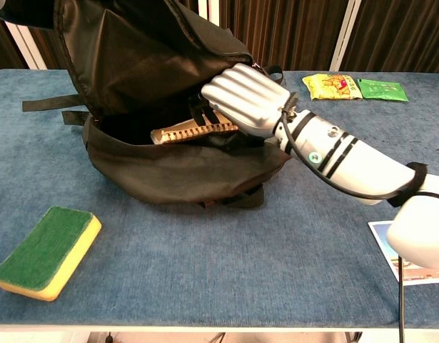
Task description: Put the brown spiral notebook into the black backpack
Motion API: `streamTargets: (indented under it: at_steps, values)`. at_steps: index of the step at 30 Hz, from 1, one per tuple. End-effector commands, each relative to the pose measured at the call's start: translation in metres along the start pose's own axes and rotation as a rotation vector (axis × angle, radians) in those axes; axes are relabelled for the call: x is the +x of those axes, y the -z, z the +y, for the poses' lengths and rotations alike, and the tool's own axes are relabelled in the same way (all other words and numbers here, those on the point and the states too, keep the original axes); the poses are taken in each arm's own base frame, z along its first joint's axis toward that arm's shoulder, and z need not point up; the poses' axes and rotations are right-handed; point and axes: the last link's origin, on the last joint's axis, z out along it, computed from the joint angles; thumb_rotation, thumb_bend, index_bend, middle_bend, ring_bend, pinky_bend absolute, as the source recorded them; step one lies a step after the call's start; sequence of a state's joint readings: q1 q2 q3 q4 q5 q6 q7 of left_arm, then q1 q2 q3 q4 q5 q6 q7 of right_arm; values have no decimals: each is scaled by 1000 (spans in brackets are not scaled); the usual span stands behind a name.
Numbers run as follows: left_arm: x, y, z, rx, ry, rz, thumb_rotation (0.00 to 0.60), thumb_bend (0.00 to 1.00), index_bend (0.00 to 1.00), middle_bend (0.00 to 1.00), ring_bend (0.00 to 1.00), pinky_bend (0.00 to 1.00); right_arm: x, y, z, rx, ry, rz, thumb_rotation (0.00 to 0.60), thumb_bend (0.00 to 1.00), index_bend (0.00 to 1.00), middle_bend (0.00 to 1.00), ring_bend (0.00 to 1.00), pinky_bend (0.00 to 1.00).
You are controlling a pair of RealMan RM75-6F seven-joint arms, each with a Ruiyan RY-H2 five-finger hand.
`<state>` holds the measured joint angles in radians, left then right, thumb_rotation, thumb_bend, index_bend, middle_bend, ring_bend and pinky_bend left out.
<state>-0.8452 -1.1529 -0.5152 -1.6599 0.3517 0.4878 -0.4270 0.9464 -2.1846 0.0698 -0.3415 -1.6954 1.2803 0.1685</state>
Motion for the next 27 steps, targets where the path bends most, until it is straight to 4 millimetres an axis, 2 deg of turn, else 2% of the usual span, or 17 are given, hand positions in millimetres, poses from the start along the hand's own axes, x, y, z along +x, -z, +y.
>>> streamTargets:
  at_steps: [1, 12, 19, 22, 27]
  values:
    - [1, 1, -1, 2, 6, -4, 600, 478, 631, 604, 496, 323, 1, -6, -3, -16, -11, 11, 600, 286, 890, 806, 697, 717]
    - [2, 6, -1, 4, 21, -18, 600, 478, 631, 592, 496, 329, -6, -24, -11, -83, 15, -30, 600, 172, 860, 760, 658, 705]
    - [5, 8, -3, 7, 23, -13, 600, 478, 631, 591, 496, 329, -12, -31, -4, -172, 32, -85, 600, 84, 794, 684, 584, 645]
    - [6, 9, -4, 8, 23, -12, 600, 478, 630, 591, 496, 329, -13, -33, -4, -210, 13, -102, 600, 33, 680, 600, 503, 591]
    - [9, 10, -5, 9, 24, -3, 600, 477, 630, 590, 495, 329, -11, -30, 5, -239, -1, -107, 600, 0, 406, 389, 282, 451]
